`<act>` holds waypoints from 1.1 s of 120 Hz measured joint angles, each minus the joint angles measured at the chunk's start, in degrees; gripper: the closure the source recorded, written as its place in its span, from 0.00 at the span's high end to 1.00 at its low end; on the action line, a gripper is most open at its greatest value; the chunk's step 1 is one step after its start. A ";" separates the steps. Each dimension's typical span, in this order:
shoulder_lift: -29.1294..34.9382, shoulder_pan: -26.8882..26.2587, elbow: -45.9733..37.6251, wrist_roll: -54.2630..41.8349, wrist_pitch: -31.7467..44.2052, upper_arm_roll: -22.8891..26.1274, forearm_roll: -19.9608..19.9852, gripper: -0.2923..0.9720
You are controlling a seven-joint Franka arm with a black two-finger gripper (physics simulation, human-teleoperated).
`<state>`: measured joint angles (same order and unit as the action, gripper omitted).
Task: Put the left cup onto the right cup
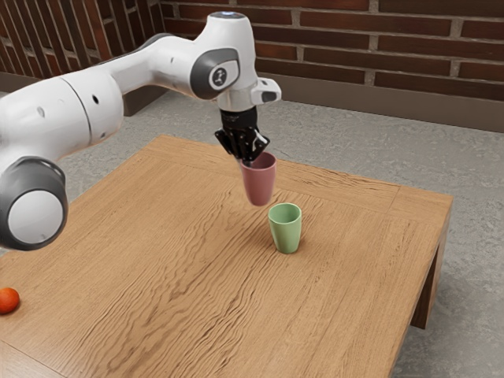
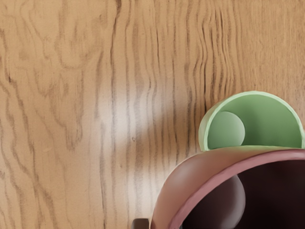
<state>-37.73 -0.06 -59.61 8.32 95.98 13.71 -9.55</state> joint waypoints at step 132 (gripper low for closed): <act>-4.50 0.18 -1.98 -0.04 8.67 4.83 -3.82 0.15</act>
<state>-42.24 0.11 -61.58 8.29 104.65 18.54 -13.36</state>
